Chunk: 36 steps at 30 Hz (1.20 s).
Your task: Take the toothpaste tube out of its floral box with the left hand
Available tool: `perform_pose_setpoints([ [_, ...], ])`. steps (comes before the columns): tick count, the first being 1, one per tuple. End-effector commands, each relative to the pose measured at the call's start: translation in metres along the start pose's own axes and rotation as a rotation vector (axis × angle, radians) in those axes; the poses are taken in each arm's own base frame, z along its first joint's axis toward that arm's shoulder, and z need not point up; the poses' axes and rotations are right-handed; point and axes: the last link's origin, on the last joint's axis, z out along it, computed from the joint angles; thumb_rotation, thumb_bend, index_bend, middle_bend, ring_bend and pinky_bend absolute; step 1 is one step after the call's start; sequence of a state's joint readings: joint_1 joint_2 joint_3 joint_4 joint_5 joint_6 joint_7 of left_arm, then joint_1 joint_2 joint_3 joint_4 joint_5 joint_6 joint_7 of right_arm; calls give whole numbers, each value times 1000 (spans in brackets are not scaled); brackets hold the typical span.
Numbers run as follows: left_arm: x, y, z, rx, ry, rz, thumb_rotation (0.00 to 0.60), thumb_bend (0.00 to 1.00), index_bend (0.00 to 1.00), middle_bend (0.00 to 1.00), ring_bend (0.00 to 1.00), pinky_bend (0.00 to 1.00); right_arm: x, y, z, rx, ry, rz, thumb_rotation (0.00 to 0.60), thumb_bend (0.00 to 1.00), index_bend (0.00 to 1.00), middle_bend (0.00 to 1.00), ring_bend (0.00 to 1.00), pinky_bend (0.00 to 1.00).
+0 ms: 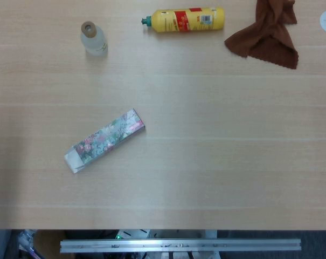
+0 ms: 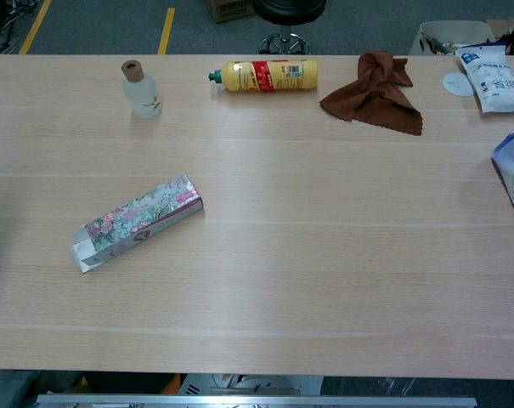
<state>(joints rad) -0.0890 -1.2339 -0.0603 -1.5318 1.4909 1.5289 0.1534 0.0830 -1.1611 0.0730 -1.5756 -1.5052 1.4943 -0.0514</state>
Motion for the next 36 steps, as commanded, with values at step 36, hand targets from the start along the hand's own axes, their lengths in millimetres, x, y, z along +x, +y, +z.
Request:
perform_pose_setpoints([
  [36, -24, 51, -13, 31, -6, -2, 600, 246, 378, 271, 233, 275, 12, -14, 29, 57, 69, 27, 600, 452, 457, 389, 301, 419],
])
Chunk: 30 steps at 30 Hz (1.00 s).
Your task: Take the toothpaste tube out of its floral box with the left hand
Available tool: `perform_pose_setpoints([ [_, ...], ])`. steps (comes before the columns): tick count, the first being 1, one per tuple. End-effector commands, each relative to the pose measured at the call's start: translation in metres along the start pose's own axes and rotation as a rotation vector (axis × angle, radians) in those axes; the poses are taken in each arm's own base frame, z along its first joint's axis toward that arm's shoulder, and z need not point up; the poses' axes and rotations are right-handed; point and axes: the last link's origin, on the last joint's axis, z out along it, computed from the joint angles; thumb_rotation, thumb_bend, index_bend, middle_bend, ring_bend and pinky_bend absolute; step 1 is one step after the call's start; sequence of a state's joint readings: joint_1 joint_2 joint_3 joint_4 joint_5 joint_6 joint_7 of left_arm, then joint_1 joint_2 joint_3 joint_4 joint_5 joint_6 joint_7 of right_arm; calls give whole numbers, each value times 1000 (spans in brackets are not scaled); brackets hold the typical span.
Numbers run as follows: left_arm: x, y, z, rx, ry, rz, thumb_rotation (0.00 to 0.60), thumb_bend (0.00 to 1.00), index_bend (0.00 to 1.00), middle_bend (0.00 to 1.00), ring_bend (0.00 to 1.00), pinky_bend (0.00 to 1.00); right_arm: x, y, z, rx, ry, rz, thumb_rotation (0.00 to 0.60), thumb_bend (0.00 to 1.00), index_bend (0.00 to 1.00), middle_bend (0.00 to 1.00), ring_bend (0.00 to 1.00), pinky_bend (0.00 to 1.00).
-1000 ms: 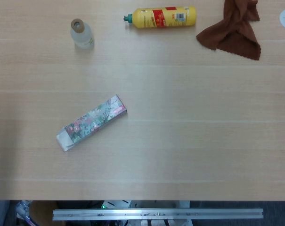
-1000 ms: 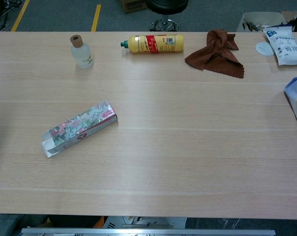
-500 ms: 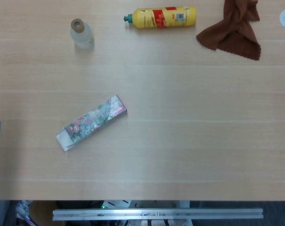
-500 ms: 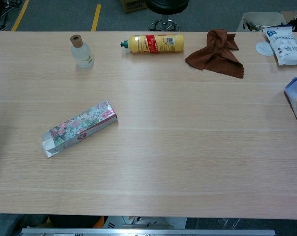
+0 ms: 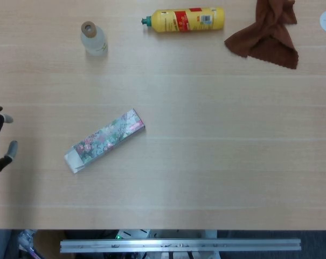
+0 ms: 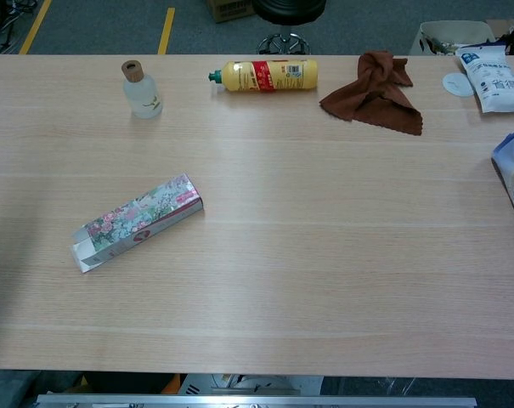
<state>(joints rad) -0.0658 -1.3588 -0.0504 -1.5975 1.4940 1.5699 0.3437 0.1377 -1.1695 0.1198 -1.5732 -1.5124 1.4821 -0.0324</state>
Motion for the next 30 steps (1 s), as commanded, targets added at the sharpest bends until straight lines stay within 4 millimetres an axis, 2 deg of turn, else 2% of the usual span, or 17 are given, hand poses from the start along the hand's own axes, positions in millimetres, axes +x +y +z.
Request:
perform_pose_setpoints([
  [1, -4, 12, -1, 7, -14, -3, 600, 246, 376, 271, 233, 275, 5, -2, 5, 4, 18, -3, 600, 450, 457, 388, 297, 418],
  [11, -16, 35, -2, 6, -80, 11, 600, 176, 334, 267, 233, 277, 10, -1, 16, -1, 47, 9, 600, 409, 457, 371, 277, 378],
  [30, -50, 84, 0, -64, -176, 37, 600, 118, 291, 252, 231, 277, 7, 15, 17, -8, 45, 22, 600, 409, 456, 367, 276, 360],
])
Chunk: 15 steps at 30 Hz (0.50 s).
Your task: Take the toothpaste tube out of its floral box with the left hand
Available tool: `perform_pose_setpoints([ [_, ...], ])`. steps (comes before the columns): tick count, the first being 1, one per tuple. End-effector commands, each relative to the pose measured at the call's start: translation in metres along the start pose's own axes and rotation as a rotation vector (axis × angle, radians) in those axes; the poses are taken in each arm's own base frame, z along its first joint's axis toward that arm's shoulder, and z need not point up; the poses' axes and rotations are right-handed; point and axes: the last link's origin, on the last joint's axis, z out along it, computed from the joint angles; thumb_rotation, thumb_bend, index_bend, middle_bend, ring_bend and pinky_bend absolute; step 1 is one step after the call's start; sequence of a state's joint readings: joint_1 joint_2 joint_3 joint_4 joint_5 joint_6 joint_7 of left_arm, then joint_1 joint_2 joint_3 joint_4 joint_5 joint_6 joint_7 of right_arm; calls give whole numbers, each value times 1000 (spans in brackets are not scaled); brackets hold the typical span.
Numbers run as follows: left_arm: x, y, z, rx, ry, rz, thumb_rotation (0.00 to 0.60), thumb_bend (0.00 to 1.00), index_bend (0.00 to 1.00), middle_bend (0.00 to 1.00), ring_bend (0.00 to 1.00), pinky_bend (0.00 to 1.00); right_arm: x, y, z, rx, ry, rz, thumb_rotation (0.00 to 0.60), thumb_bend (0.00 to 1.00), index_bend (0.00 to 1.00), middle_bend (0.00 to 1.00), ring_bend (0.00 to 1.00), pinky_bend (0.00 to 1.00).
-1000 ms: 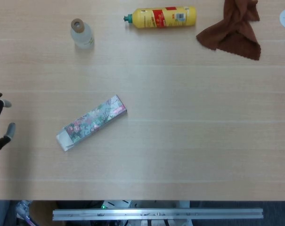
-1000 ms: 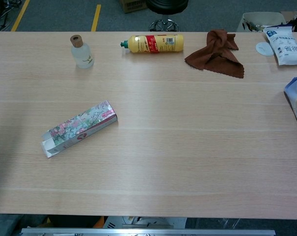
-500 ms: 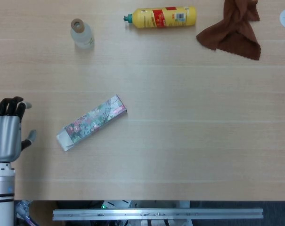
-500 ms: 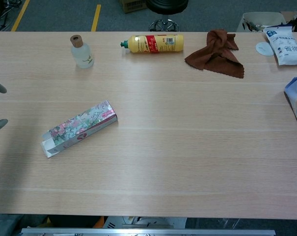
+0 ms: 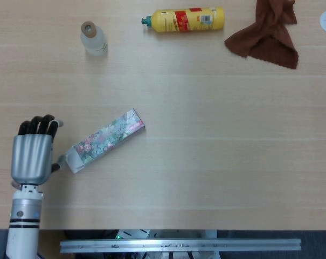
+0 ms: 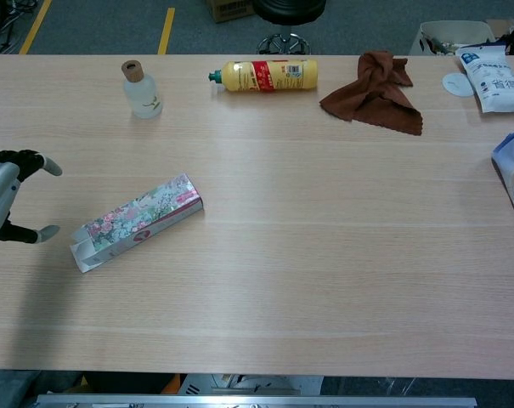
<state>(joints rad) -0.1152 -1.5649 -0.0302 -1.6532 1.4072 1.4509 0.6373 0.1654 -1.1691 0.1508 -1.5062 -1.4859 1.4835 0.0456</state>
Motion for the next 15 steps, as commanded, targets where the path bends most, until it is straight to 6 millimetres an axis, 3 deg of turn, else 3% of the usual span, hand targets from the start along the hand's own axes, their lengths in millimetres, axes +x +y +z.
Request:
perform_pose_setpoints([
  [1, -5, 10, 3, -18, -21, 9, 600, 116, 290, 251, 231, 277, -2, 2, 1, 0, -5, 8, 600, 409, 456, 367, 276, 360],
  [5, -9, 23, 8, -34, -44, 16, 576, 103, 282, 243, 231, 276, -4, 6, 1, 3, -11, 18, 600, 408, 456, 366, 275, 360],
  [7, -11, 29, 10, -35, -62, 21, 511, 94, 280, 241, 231, 277, -4, 7, 1, 4, -13, 25, 600, 408, 456, 366, 275, 360],
  [10, -12, 36, 13, -30, -77, 28, 339, 93, 277, 237, 230, 277, -5, 10, 1, 4, -14, 32, 600, 409, 456, 366, 275, 360],
  [15, -13, 43, 20, -2, -89, 51, 159, 93, 271, 236, 230, 277, -9, 15, -1, -5, -23, 48, 600, 409, 456, 366, 275, 359],
])
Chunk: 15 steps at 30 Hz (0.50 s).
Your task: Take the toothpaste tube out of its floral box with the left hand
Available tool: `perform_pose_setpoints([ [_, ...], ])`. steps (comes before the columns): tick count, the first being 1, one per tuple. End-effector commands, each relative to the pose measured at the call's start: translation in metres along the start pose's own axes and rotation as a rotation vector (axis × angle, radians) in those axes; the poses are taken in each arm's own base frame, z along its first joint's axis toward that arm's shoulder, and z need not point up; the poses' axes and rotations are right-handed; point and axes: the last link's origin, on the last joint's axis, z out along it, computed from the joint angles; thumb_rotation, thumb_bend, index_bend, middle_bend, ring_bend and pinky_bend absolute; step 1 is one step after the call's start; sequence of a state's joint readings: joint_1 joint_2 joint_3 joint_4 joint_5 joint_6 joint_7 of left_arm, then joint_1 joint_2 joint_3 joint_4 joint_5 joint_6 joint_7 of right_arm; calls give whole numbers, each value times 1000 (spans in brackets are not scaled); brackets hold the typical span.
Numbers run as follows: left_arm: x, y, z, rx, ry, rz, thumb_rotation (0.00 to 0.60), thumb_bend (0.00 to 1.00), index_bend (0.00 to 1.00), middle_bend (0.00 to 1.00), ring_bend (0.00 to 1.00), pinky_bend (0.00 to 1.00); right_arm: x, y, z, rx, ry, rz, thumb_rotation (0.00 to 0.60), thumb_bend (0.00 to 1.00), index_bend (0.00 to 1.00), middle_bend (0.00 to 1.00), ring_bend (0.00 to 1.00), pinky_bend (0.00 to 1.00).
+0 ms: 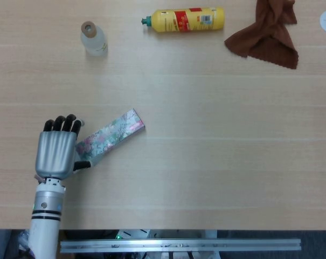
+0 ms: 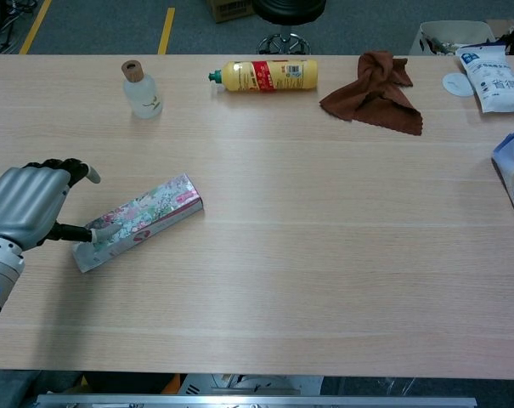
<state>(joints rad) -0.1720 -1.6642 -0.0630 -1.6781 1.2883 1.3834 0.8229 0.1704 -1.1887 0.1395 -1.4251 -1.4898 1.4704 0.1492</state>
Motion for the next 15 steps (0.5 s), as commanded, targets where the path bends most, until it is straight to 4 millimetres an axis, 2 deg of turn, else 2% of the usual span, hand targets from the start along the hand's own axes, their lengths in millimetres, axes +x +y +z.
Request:
perform_pose_setpoints([
  [1, -1, 6, 6, 22, -16, 4, 136, 93, 270, 236, 230, 277, -3, 3, -1, -5, -10, 8, 600, 409, 456, 366, 275, 359],
  [4, -2, 7, 9, 34, -37, 9, 103, 92, 265, 233, 228, 277, -6, 6, -1, -7, -21, 9, 600, 409, 456, 366, 275, 359],
  [15, -19, 6, 22, 47, -59, 81, 107, 92, 253, 215, 219, 277, -10, 7, -3, -9, -34, 17, 600, 409, 456, 366, 275, 359],
])
